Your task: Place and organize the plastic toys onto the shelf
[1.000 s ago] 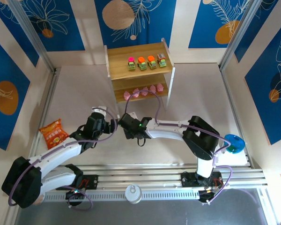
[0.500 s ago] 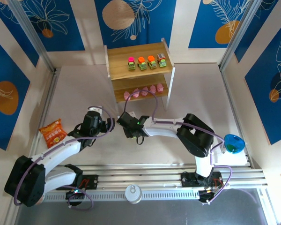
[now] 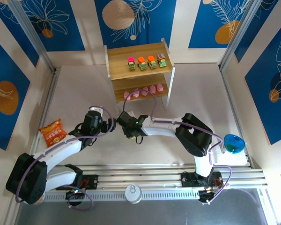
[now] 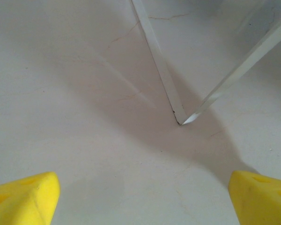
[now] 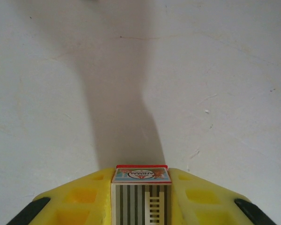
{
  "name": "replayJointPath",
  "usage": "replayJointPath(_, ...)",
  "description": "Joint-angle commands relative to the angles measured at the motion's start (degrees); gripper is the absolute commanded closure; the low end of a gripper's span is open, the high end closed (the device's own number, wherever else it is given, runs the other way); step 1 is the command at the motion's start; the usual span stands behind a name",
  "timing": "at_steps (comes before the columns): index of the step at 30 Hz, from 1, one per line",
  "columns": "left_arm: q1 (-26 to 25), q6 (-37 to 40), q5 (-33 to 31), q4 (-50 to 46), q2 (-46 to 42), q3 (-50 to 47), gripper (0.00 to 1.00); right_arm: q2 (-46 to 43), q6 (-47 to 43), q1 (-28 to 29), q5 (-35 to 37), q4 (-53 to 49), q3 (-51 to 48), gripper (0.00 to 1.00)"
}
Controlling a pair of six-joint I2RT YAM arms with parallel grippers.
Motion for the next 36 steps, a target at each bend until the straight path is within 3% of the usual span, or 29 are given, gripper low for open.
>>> replayJointPath(1, 0.7, -0.1, 2.0, 1.7, 0.5, 0.2, 0.08, -1.7, -0.5, 0.5, 1.0, -2.7, 1.8, 0.74)
replayJointPath(12, 0.6, 1.1, 4.9, 3.2, 0.8, 0.2, 0.1, -9.7, -1.3, 0.7, 4.0, -12.6, 6.8, 0.75)
replayJointPath(20, 0.4, 1.7, 6.4, 4.2, 1.0, 0.2, 0.1, -14.5, -3.4, 0.9, 5.5, -20.4, 15.7, 0.75)
replayJointPath(36, -3.7, 4.4, 5.9, 5.6, 0.6, 0.5, 0.1, -13.7, -10.4, 1.0, 7.8, -29.3, 37.4, 0.76)
